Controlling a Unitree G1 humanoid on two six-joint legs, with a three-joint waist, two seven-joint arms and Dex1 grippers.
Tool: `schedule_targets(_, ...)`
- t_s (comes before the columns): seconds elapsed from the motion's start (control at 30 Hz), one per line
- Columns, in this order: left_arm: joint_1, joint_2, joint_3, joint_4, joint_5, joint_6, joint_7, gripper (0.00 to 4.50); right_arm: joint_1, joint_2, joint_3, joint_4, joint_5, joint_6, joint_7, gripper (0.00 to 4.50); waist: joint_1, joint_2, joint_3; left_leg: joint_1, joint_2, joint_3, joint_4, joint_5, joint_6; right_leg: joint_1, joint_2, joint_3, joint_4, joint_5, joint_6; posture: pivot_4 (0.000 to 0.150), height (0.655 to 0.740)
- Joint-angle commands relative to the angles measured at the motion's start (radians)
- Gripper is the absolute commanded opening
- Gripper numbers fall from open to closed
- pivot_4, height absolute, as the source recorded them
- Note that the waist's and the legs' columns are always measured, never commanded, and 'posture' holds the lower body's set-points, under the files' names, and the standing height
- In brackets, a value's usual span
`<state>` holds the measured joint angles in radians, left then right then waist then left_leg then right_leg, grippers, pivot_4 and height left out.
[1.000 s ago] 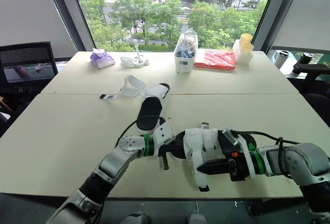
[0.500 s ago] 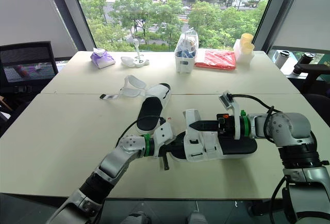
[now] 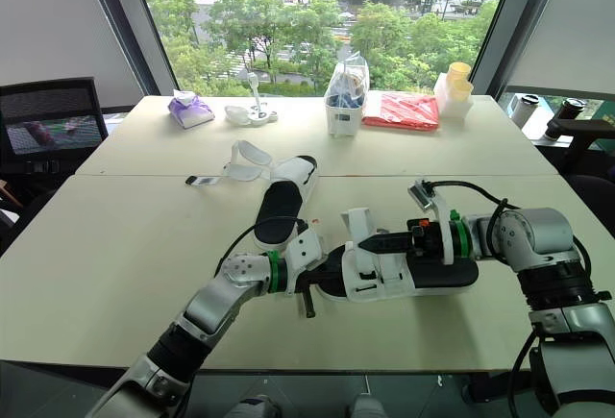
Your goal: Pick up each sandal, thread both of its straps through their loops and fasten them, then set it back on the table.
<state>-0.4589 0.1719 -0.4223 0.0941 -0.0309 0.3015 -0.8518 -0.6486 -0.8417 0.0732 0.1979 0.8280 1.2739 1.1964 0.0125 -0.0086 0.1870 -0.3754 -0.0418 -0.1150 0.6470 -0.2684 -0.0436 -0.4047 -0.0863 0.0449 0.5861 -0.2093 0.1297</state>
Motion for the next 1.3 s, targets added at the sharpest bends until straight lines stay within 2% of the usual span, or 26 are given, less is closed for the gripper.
schedule_targets(0.03, 0.025, 0.012, -0.054, 0.037, 0.032, 0.038, -0.003, 0.0, -0.005, 0.01, -0.031, -0.037, 0.023, 0.042, -0.01, 0.11, -0.001, 0.0, 0.0, 0.0, 0.0, 0.0, 0.0, 0.0, 0.0, 0.0, 0.0, 0.0, 0.0, 0.0, 0.0, 0.15, 0.74)
schedule_targets(0.43, 0.015, 0.016, -0.063, 0.046, 0.035, 0.029, -0.007, 0.0, 0.024, 0.002, -0.046, -0.09, 0.027, 0.067, -0.005, 0.11, 0.0, 0.0, 0.0, 0.0, 0.0, 0.0, 0.0, 0.0, 0.0, 0.0, 0.0, 0.0, 0.001, 0.0, 0.0, 0.15, 0.74)
schedule_targets(0.67, 0.02, 0.015, -0.065, 0.043, 0.032, 0.031, -0.005, 0.0, 0.042, -0.047, 0.05, -0.065, -0.09, -0.071, 0.053, 0.11, -0.001, 0.0, 0.0, 0.0, 0.0, 0.0, 0.0, 0.0, 0.0, 0.0, 0.0, 0.0, 0.001, -0.001, 0.002, 0.15, 0.74)
schedule_targets(0.87, 0.02, 0.017, -0.065, 0.046, 0.03, 0.032, -0.003, 0.0, -0.018, -0.056, 0.144, -0.025, -0.221, -0.241, 0.132, 0.11, -0.003, 0.0, 0.0, 0.001, 0.0, 0.0, 0.001, 0.0, 0.0, 0.001, 0.0, 0.0, 0.001, -0.001, 0.003, 0.15, 0.74)
schedule_targets(1.07, 0.021, 0.014, -0.059, 0.05, 0.028, 0.033, 0.006, 0.0, -0.097, -0.028, 0.131, 0.013, -0.212, -0.238, 0.2, 0.11, -0.002, 0.0, 0.0, 0.001, 0.0, 0.0, 0.001, 0.0, 0.0, 0.001, 0.0, 0.0, 0.002, -0.001, 0.003, 0.15, 0.74)
schedule_targets(1.13, 0.021, 0.013, -0.058, 0.05, 0.028, 0.033, 0.008, 0.0, -0.093, -0.043, 0.145, 0.004, -0.226, -0.259, 0.228, 0.64, 0.0, 0.0, 0.0, 0.001, 0.0, 0.0, 0.001, 0.0, 0.0, 0.001, 0.0, 0.0, 0.002, -0.001, 0.002, 0.15, 0.74)
schedule_targets(1.2, 0.022, 0.013, -0.058, 0.051, 0.027, 0.034, 0.009, 0.0, -0.085, -0.05, 0.155, -0.008, -0.248, -0.278, 0.231, 1.44, 0.0, 0.0, 0.0, 0.001, 0.0, 0.0, 0.001, 0.0, 0.0, 0.0, 0.0, 0.0, 0.002, 0.0, 0.0, 0.15, 0.74)
schedule_targets(1.27, 0.022, 0.013, -0.057, 0.052, 0.027, 0.033, 0.01, 0.0, -0.081, -0.047, 0.151, -0.02, -0.249, -0.273, 0.232, 2.53, -0.001, 0.0, 0.0, 0.001, 0.0, 0.0, 0.001, 0.0, 0.0, 0.0, 0.0, 0.0, 0.002, 0.001, 0.002, 0.15, 0.74)
schedule_targets(1.3, 0.021, 0.013, -0.057, 0.053, 0.027, 0.033, 0.011, 0.0, -0.079, -0.045, 0.142, -0.036, -0.24, -0.257, 0.23, 2.93, -0.001, 0.0, 0.0, 0.001, 0.0, 0.0, 0.001, 0.0, 0.0, 0.0, 0.0, 0.0, 0.002, 0.001, 0.003, 0.15, 0.74)
